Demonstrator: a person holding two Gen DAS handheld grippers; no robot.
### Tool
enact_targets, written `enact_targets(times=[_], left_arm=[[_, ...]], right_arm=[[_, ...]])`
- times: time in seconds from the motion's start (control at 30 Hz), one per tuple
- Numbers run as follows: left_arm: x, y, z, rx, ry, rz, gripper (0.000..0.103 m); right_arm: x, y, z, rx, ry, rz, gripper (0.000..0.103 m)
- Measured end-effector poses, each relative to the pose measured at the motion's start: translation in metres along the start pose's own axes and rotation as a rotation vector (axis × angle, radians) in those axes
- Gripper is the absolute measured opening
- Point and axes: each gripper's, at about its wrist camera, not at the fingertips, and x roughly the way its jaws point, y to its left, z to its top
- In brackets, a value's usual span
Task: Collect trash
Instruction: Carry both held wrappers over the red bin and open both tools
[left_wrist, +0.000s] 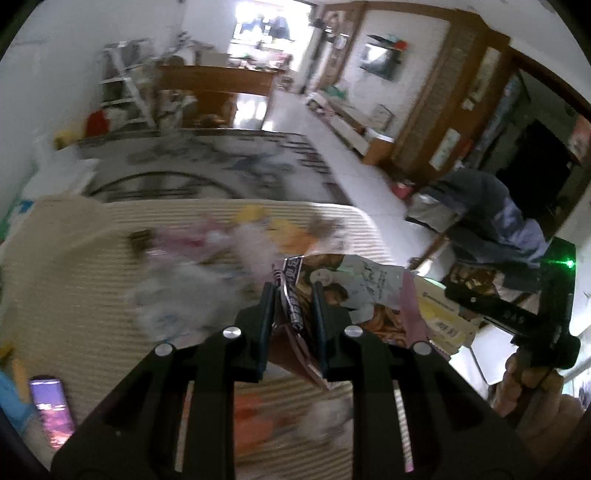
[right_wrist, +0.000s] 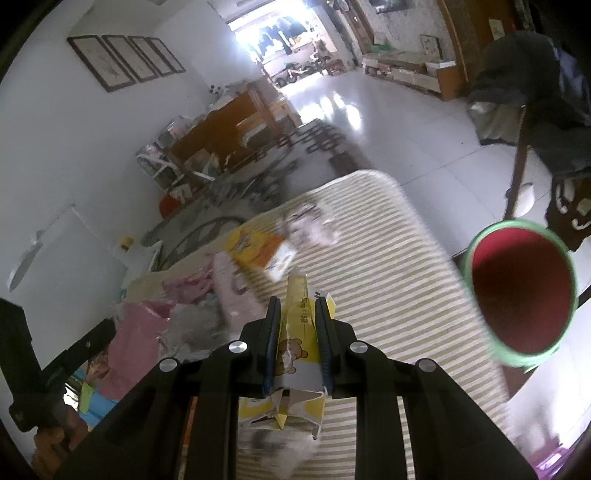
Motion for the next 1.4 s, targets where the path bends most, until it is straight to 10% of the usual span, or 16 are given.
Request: enact_targets(times=[0.47, 0.67, 1.0, 1.4], left_arm=[[0.124, -0.217, -0.006, 0.224, 0.116, -0.198, 0.02], [0.155, -0.274, -0.01, 0.31, 0.138, -0.23, 0.049], [0.13, -0.255, 0.0, 0.257, 0.042, -0.18, 0.086], [0.084, -0.153, -0.003, 0.158, 0.022, -0.056, 0.097]], right_arm=[[-0.054, -0.179, 0.034, 0.138, -0.07, -0.215, 0.02], [-0.066, -0.218, 0.046, 0.165, -0.127, -0.286, 0.047], [-0.073, -0.205, 0.046, 0.116, -0.148, -0.277, 0.057], [-0.038, -0.113, 0.039, 0.014, -0.105, -0.196, 0.062]])
